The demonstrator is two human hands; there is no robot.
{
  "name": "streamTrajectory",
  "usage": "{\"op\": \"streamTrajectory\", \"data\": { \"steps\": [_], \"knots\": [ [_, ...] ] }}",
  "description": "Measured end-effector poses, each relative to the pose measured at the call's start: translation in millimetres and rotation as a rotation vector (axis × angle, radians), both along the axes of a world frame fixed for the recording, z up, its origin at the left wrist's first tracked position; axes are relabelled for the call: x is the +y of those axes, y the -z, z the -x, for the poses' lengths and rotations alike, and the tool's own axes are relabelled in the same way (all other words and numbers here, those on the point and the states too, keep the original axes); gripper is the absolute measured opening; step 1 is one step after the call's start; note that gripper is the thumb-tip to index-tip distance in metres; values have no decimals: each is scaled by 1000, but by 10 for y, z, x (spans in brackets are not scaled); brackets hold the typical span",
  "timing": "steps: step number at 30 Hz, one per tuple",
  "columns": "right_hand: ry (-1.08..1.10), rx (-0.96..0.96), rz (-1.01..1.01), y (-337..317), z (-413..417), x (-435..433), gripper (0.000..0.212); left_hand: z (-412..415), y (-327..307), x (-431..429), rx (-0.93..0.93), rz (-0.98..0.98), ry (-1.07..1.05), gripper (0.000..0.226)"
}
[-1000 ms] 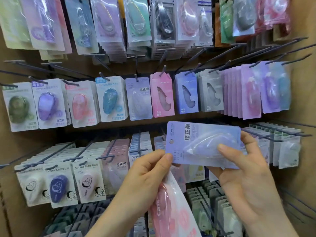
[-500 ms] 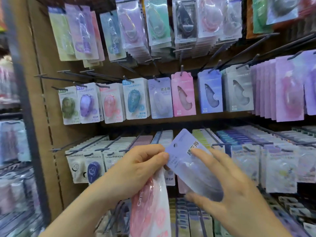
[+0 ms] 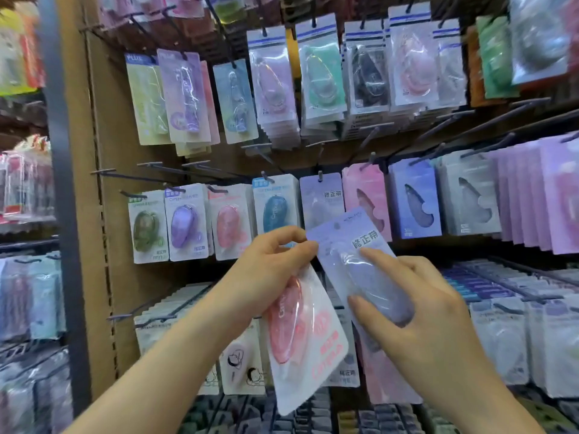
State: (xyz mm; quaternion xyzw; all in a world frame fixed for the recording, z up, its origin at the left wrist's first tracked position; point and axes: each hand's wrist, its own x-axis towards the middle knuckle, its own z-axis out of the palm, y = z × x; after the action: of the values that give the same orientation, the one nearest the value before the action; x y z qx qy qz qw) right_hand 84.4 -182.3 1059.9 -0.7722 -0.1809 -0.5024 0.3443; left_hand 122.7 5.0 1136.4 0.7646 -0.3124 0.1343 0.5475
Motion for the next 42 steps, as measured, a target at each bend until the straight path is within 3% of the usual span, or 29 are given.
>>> {"op": "streamTrajectory", "data": {
  "steps": [7, 15, 23, 28, 33, 37, 42],
  "knots": [
    [101, 12, -98, -543, -388, 372, 58, -394, -265, 59, -41, 26, 42, 25],
    [207, 6, -158, -716, -559, 455, 59, -692, -434, 28, -130, -2, 44, 23],
    [275, 31, -101, -782, -508, 506, 57, -741, -475, 39, -105, -22, 84, 23],
    [311, 73, -51, -802, -497, 554, 57, -775, -488, 101, -101, -49, 84, 37],
    [412, 175, -11, -844, -576, 551, 60, -866, -506, 34, -114, -97, -20, 26],
    [624, 244, 77, -894, -680, 561, 56, -988, -490, 62, -227, -218, -150, 18],
    [694, 235, 133, -992, -919, 599, 47, -975, -416, 255, -440, -401, -264, 20]
  ]
}}
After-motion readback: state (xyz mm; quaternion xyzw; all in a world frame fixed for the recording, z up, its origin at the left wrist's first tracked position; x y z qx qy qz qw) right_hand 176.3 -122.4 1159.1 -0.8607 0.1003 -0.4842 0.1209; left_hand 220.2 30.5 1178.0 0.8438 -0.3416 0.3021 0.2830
